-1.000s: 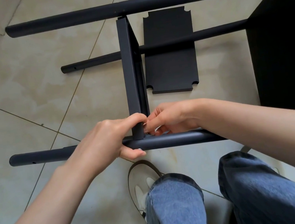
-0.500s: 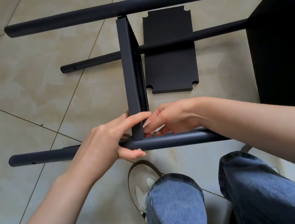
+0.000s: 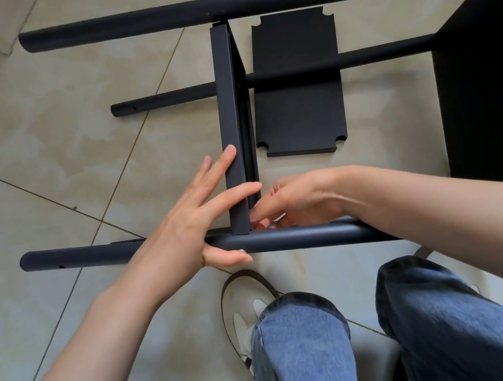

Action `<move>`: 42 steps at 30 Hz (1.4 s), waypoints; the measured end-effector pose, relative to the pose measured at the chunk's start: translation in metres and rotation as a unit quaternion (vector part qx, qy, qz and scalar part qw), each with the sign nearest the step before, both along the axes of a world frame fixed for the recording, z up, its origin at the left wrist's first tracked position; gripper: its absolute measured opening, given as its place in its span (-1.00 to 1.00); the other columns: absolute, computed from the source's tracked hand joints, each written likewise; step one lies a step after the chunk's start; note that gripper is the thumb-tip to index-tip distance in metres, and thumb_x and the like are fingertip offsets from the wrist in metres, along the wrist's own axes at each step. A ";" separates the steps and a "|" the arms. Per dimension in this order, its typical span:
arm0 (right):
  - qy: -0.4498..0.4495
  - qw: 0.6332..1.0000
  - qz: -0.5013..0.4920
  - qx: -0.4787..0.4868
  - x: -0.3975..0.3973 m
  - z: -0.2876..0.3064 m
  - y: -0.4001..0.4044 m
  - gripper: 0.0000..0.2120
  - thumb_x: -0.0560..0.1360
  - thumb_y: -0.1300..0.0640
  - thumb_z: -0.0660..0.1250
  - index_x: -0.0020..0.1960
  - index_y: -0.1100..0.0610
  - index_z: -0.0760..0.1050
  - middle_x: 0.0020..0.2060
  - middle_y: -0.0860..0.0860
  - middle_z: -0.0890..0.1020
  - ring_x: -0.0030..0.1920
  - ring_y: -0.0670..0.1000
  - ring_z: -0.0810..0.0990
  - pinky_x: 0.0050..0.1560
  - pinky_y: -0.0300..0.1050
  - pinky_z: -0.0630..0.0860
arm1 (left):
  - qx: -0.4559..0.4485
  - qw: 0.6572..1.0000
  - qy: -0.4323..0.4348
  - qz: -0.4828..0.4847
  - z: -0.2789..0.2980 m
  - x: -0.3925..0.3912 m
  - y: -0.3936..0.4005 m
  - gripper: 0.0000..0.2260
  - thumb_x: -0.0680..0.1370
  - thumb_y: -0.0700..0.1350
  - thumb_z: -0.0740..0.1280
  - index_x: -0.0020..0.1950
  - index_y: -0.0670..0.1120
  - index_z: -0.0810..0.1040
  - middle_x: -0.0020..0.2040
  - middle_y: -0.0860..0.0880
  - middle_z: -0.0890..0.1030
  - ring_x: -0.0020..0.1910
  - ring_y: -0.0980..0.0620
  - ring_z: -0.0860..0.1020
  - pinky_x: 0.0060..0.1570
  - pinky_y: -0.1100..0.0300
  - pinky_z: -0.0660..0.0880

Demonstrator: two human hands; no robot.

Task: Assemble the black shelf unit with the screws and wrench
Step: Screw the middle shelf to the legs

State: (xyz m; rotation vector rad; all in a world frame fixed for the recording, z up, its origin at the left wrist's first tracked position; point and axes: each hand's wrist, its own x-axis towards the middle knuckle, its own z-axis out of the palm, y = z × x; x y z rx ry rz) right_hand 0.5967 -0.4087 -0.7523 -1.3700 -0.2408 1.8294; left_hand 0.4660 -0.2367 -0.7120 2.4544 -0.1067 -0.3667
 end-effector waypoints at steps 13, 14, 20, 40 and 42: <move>-0.013 1.000 0.008 -0.016 -0.002 0.003 0.001 -0.76 0.56 0.13 0.35 -0.27 0.13 0.59 -0.34 0.02 0.54 -0.29 -0.05 0.50 -0.11 -0.15 0.45 | -0.009 1.000 0.000 0.017 0.004 0.002 -0.003 -0.13 0.27 -0.08 0.66 0.46 0.23 0.32 0.59 0.36 -0.08 0.52 0.38 0.08 0.28 0.52 0.15; -0.022 0.999 0.015 -0.020 -0.003 0.003 0.003 -0.74 0.55 0.12 0.36 -0.31 0.11 0.56 -0.35 0.02 0.52 -0.30 -0.05 0.49 -0.11 -0.14 0.44 | -0.010 1.000 0.000 0.017 0.004 0.002 -0.003 -0.14 0.26 -0.07 0.66 0.46 0.22 0.32 0.59 0.36 -0.08 0.51 0.41 0.08 0.25 0.49 0.18; 0.022 1.000 -0.004 -0.009 0.001 0.003 0.000 -0.65 0.58 0.14 0.33 -0.37 0.07 0.63 -0.37 -0.01 0.57 -0.28 -0.07 0.53 -0.08 -0.19 0.48 | -0.016 1.000 0.001 0.020 0.005 0.002 -0.004 -0.14 0.26 -0.07 0.66 0.45 0.22 0.33 0.59 0.37 -0.08 0.47 0.46 0.09 0.23 0.37 0.23; -0.046 0.998 0.005 -0.035 -0.004 0.002 0.006 -0.74 0.56 0.15 0.35 -0.31 0.15 0.56 -0.41 0.02 0.52 -0.36 -0.04 0.46 -0.22 -0.18 0.43 | -0.030 0.999 -0.004 0.026 0.004 0.002 -0.004 -0.13 0.24 -0.10 0.67 0.44 0.21 0.35 0.59 0.36 -0.05 0.49 0.43 0.10 0.30 0.30 0.25; -0.050 0.998 0.014 -0.026 -0.006 0.001 0.007 -0.70 0.56 0.11 0.34 -0.35 0.10 0.55 -0.39 0.01 0.51 -0.34 -0.05 0.46 -0.17 -0.17 0.42 | -0.029 0.999 -0.008 0.025 0.004 0.002 -0.004 -0.13 0.23 -0.09 0.67 0.44 0.21 0.35 0.59 0.36 -0.05 0.49 0.43 0.10 0.29 0.34 0.23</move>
